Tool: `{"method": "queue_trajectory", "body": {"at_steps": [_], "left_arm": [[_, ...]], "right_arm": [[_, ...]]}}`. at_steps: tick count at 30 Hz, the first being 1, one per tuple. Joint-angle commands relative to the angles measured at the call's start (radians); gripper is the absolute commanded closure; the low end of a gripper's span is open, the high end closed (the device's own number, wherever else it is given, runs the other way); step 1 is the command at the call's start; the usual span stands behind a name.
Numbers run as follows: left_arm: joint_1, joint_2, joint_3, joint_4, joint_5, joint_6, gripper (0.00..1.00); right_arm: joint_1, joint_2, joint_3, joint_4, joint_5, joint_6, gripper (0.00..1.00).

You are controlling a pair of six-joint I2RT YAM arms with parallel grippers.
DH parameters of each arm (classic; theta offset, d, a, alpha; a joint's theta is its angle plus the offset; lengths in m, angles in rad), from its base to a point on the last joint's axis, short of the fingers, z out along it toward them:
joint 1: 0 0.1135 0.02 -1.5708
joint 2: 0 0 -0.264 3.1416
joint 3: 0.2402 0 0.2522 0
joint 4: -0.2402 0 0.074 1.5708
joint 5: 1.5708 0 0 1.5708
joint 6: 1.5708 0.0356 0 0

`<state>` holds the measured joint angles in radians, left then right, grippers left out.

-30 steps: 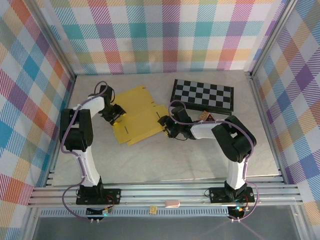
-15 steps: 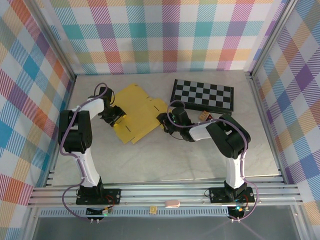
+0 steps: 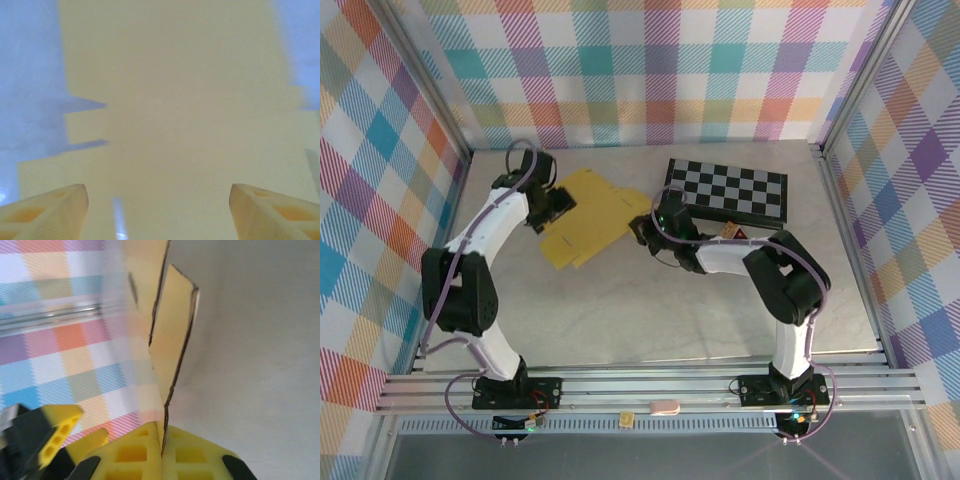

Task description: Fold the paper box

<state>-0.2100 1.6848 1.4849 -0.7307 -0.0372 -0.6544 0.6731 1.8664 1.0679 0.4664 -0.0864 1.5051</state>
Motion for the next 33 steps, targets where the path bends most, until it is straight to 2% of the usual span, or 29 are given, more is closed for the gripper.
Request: {"method": "queue_trajectory", "body": {"at_steps": [1,4,8,12,17,20,22,24,27,33], "left_arm": [[-0.115,-0.112,0.121,-0.052,-0.193,0.055,0.26],[-0.195,-0.205,0.142,-0.034,-0.274,0.131,0.28],[-0.276,-0.374,0.069,0.067,-0.287,0.299,0.34],[-0.310,-0.561,-0.114,0.252,-0.190,0.522,0.43],[-0.310,-0.712,-0.298,0.395,-0.172,0.745,0.39],[-0.309,-0.721,-0.355,0.404,-0.200,0.852,0.35],[-0.302,-0.706,-0.393,0.426,-0.269,0.868,0.33],[-0.285,-0.694,-0.426,0.485,-0.274,0.880,0.32],[-0.266,-0.677,-0.476,0.616,-0.226,0.955,0.30],[-0.242,-0.611,-0.481,0.733,-0.089,1.084,0.29]], "right_arm": [[0.002,-0.105,0.118,-0.180,0.063,0.046,1.00],[-0.004,-0.144,0.229,-0.331,0.081,0.062,1.00],[-0.027,-0.171,0.401,-0.573,0.083,0.075,1.00],[-0.076,-0.159,0.590,-0.822,0.041,0.070,1.00],[-0.148,-0.136,0.729,-0.976,-0.026,0.055,1.00],[-0.185,-0.126,0.774,-1.011,-0.068,0.046,1.00],[-0.204,-0.122,0.802,-1.031,-0.099,0.040,1.00],[-0.217,-0.115,0.843,-1.075,-0.122,0.027,1.00],[-0.232,-0.099,0.929,-1.163,-0.151,-0.012,1.00],[-0.256,-0.099,0.975,-1.226,-0.198,-0.035,1.00]]}}
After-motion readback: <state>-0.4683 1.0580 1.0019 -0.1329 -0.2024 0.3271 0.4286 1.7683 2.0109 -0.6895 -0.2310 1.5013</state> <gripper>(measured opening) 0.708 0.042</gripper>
